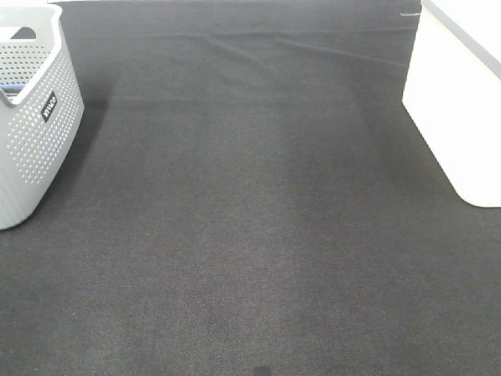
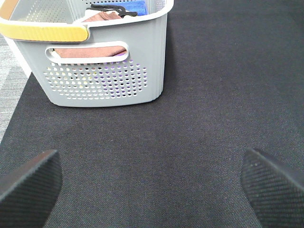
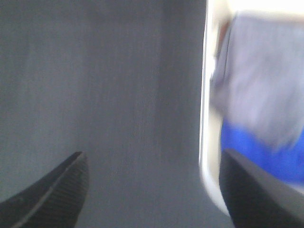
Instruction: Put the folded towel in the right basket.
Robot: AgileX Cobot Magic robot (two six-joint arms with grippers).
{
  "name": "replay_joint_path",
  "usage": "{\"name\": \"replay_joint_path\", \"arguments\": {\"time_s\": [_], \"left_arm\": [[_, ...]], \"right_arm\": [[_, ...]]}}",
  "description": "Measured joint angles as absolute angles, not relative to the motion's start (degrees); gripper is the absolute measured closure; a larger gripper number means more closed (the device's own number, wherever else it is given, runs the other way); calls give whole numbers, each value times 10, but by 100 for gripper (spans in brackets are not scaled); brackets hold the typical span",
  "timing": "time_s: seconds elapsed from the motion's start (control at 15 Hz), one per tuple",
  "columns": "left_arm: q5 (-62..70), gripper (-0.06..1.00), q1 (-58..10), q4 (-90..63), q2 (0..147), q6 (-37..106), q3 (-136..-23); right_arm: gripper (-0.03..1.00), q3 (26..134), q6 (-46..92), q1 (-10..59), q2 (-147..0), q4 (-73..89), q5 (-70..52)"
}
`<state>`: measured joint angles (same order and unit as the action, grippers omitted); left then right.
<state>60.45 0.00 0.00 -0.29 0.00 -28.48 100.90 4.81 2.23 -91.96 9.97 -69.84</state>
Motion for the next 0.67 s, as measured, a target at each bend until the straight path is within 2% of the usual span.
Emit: {"name": "replay_joint_path", "arguments": {"time_s": [0.47,0.67], "left_arm": [[604,-3,0,0,-3,0,-285],[604,-3,0,0,-3,0,-285]], "right_arm": [[25,523,48,22,-654,81,-685],[25,395,48,22,-540,59,-669]]}}
